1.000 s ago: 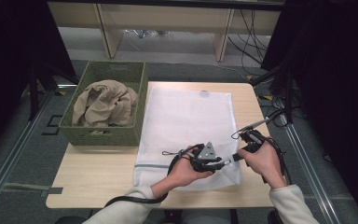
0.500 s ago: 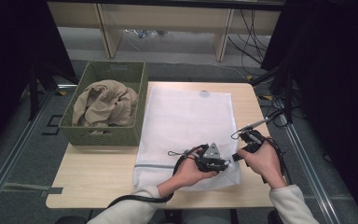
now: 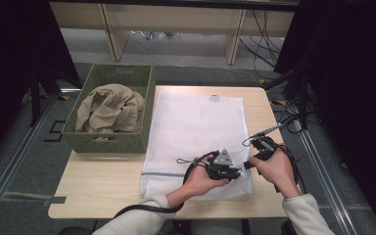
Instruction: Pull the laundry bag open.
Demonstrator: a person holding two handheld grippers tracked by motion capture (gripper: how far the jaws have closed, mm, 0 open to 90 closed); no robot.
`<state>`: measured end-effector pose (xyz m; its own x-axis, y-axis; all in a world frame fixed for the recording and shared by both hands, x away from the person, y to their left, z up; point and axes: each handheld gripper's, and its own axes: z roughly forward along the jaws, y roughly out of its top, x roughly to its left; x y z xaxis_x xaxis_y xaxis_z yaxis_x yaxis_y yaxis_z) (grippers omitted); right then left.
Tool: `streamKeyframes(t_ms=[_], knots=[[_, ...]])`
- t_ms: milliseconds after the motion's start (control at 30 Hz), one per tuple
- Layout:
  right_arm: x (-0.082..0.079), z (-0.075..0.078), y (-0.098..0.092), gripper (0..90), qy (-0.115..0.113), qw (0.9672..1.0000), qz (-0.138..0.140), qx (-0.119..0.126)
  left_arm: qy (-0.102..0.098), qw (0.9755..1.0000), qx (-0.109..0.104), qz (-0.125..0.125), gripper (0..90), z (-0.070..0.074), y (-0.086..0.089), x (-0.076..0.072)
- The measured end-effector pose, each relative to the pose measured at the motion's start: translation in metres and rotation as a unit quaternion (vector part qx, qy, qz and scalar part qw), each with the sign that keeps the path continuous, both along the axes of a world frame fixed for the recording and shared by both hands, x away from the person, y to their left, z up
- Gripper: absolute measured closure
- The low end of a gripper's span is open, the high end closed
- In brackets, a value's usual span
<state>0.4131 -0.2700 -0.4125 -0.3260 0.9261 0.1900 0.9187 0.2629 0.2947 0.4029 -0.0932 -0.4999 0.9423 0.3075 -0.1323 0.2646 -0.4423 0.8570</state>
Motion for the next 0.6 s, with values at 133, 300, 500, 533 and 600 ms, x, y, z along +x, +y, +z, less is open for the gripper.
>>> streamKeyframes(t_ms=[133, 300, 500, 533, 600], knots=[[-0.0001, -0.0002, 0.0000, 86.2, 0.001, 1.0000, 0.003, 0.002, 0.006, 0.9999, 0.006, 0.007, 82.3, 0.0013, 0.0007, 0.0009], [-0.0002, -0.0003, 0.0002, 86.3, 0.001, 1.0000, 0.005, 0.003, 0.016, 0.9998, 0.014, 0.006, 84.3, 0.0062, 0.0016, 0.0005], [0.0000, -0.0011, -0.0008, 86.3, -0.001, 0.9999, 0.014, 0.006, 0.027, 0.9994, 0.021, 0.001, 86.4, 0.0092, 0.0019, -0.0001], [0.0000, -0.0011, -0.0007, 86.3, -0.001, 0.9999, 0.014, 0.006, 0.025, 0.9995, 0.019, -0.001, 86.4, 0.0091, 0.0020, 0.0005], [0.0000, -0.0007, 0.0000, 86.3, 0.003, 1.0000, 0.006, 0.005, 0.025, 0.9995, 0.016, 0.006, 86.4, 0.0087, 0.0016, 0.0001]])
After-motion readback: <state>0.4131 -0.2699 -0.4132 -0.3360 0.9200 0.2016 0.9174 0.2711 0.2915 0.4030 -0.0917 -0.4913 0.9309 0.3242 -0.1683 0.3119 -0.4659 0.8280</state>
